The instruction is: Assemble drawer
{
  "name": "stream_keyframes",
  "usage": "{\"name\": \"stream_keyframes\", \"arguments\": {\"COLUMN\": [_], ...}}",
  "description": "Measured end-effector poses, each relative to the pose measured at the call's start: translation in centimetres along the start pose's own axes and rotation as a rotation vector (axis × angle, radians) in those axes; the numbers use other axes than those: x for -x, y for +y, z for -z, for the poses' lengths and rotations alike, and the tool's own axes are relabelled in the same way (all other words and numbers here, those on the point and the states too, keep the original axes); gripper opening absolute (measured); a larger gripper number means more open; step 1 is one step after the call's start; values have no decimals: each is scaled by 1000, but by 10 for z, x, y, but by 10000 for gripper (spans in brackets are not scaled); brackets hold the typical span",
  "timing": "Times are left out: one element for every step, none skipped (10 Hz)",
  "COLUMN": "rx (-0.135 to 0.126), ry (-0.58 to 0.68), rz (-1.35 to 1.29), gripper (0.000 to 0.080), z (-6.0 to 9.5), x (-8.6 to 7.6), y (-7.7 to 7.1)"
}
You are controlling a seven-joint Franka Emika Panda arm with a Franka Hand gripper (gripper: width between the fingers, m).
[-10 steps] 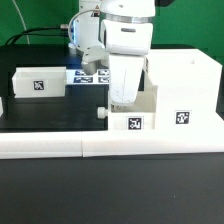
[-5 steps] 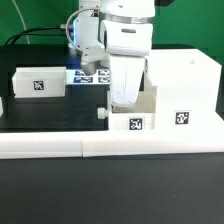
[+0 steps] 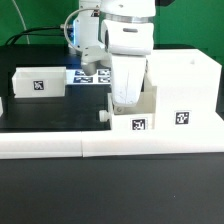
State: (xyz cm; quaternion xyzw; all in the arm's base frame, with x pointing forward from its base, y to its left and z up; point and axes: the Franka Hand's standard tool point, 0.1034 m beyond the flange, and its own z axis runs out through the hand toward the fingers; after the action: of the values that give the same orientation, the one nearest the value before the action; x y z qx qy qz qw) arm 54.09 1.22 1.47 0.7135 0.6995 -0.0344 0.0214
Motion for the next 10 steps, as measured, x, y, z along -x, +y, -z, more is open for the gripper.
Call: {"name": "stream_keyframes", "arguments": {"rx": [5, 10, 19, 26, 24, 24, 34, 39, 37, 31], "ry": [0, 2, 3, 4, 1, -2, -4, -7, -12, -15], "rz": [-15, -24, -37, -50, -53, -58, -63, -52, -30, -33], "gripper": [300, 436, 436, 593, 632, 632, 647, 649, 649, 649], "z": [4, 9, 14, 19, 26, 35, 44, 49, 48, 46], "x": [-1, -2, -4, -5, -5, -3, 1, 10, 24, 35], "y": [2, 4, 6, 8, 9, 11, 14, 15, 14, 12]}}
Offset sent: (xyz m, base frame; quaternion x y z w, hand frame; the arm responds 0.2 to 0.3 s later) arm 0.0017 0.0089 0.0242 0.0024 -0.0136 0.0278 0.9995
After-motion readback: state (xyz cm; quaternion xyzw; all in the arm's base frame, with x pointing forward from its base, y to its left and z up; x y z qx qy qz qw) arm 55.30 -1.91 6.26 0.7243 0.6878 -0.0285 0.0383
